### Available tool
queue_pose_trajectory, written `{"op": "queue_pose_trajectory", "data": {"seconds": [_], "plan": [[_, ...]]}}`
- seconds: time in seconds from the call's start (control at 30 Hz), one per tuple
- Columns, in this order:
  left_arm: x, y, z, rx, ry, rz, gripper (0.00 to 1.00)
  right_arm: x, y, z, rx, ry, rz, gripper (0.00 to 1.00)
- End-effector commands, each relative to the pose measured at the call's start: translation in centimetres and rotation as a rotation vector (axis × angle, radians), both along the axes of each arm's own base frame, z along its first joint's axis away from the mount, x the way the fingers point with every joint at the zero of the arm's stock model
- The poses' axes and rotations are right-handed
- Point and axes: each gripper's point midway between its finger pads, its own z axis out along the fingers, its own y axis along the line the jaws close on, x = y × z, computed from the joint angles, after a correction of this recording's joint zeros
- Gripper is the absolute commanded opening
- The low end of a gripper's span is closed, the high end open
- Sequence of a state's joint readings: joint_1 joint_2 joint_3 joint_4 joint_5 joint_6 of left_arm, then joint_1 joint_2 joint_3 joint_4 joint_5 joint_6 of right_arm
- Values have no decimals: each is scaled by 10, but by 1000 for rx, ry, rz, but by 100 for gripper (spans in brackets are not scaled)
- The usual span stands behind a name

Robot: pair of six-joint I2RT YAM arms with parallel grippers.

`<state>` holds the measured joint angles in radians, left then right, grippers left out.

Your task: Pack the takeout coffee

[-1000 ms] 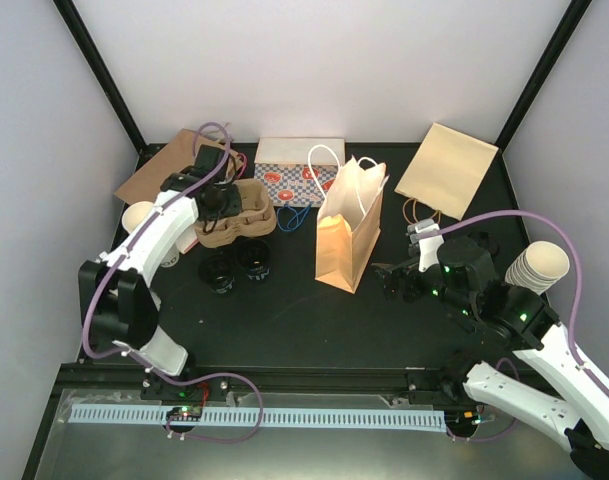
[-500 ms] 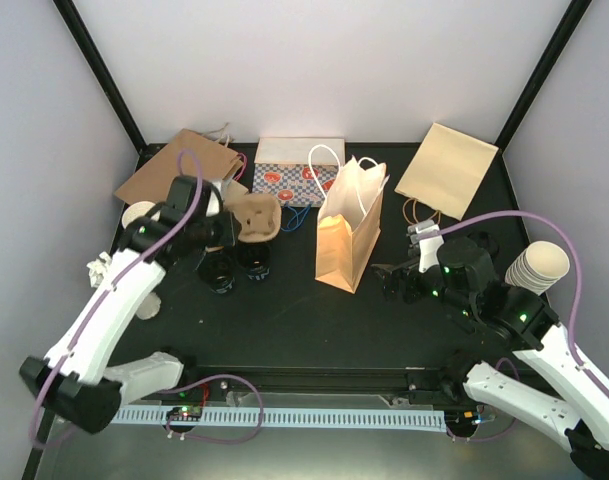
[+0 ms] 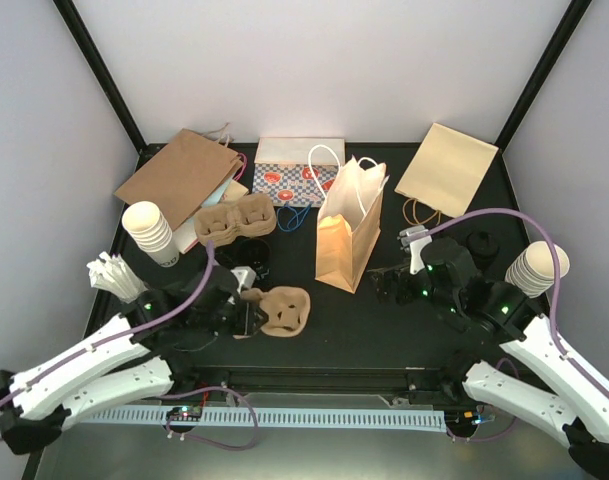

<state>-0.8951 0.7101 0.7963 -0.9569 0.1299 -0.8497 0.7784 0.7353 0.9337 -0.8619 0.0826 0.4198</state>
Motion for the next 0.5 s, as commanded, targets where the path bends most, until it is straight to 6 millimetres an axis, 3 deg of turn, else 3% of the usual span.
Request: {"op": "queue_pose_trajectory", "data": {"seconds": [0.0, 0.4, 0.47], "plan": [[5, -28, -2, -71, 11, 82, 25, -1, 1, -8, 15, 41, -19, 100], [29, -75, -50, 5, -54, 221, 25, -2, -7, -30, -2, 95, -76, 100], [29, -81, -54, 26, -46, 237, 33, -3, -7, -31, -9, 102, -80, 100]]}}
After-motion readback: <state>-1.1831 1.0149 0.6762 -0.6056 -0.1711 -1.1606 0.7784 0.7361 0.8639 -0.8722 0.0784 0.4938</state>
